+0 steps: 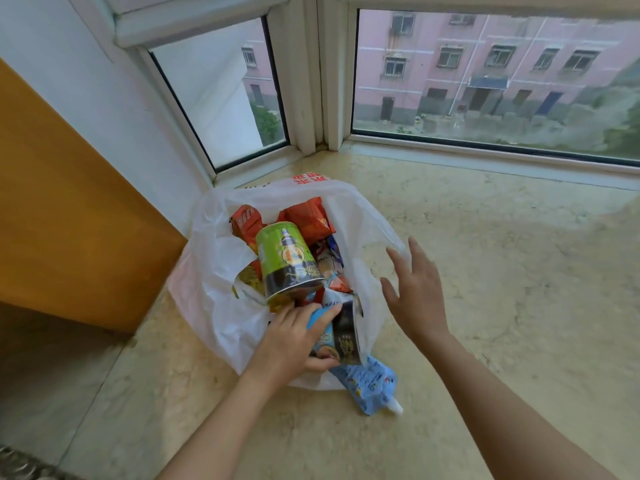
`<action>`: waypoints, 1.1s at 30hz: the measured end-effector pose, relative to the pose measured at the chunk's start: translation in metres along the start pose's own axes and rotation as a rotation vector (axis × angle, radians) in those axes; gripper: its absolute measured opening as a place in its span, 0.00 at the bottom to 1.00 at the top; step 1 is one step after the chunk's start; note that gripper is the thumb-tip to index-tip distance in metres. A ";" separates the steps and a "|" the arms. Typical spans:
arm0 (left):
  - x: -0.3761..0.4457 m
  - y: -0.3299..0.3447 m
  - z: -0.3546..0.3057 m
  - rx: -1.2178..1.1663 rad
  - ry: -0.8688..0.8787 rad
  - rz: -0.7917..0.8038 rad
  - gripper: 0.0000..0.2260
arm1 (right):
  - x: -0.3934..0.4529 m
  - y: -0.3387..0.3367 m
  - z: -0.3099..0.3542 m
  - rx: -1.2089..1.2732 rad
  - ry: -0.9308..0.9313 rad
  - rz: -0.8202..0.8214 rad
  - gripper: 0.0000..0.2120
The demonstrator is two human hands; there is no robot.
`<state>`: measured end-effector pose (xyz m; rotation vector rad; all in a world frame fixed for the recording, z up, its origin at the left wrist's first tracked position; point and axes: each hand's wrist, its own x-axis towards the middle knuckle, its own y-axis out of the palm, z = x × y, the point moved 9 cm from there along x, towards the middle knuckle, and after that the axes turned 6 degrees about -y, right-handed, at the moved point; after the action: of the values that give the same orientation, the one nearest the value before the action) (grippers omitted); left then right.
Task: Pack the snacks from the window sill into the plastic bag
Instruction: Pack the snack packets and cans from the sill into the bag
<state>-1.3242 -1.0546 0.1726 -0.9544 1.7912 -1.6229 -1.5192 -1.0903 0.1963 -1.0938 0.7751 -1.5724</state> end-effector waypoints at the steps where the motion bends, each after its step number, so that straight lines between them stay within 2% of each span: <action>1: 0.000 -0.001 0.005 -0.006 0.003 -0.017 0.38 | 0.004 0.007 0.001 -0.046 -0.023 0.036 0.25; 5: -0.003 -0.015 0.003 -0.040 0.090 -0.114 0.26 | 0.008 0.027 0.001 -0.071 -0.070 0.118 0.26; 7: 0.000 -0.028 -0.009 -0.031 0.187 -0.214 0.26 | 0.011 0.027 -0.004 -0.004 0.002 0.106 0.28; 10: 0.004 -0.029 -0.029 0.121 0.366 -0.278 0.24 | 0.010 0.024 -0.009 0.151 0.115 0.098 0.31; 12: 0.011 -0.026 -0.033 0.116 0.384 -0.257 0.21 | 0.007 0.017 -0.011 0.336 0.233 0.087 0.23; 14: 0.019 -0.028 -0.029 0.014 0.306 -0.212 0.16 | 0.005 0.002 -0.007 0.586 0.359 0.017 0.13; 16: 0.023 -0.025 -0.024 -0.027 0.238 -0.151 0.21 | 0.007 -0.022 0.005 0.752 0.390 -0.080 0.09; 19: 0.024 -0.026 -0.020 -0.016 0.156 -0.124 0.27 | 0.017 -0.065 0.030 0.832 0.319 -0.161 0.09; 24: 0.030 -0.060 -0.015 0.005 0.060 -0.261 0.16 | 0.048 -0.163 0.062 0.841 0.135 -0.341 0.06; 27: 0.043 -0.067 -0.011 0.057 0.036 -0.242 0.15 | 0.071 -0.222 0.076 0.888 0.045 -0.446 0.04; 30: 0.056 -0.062 -0.025 0.106 0.150 -0.249 0.12 | 0.085 -0.234 0.089 0.756 -0.037 -0.399 0.04; 33: 0.056 -0.046 -0.052 0.211 0.379 -0.181 0.20 | 0.084 -0.217 0.083 0.666 0.002 -0.362 0.07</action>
<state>-1.3922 -1.0688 0.2285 -0.7681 1.7584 -2.1785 -1.5293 -1.1092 0.4424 -0.7525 0.0169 -1.9354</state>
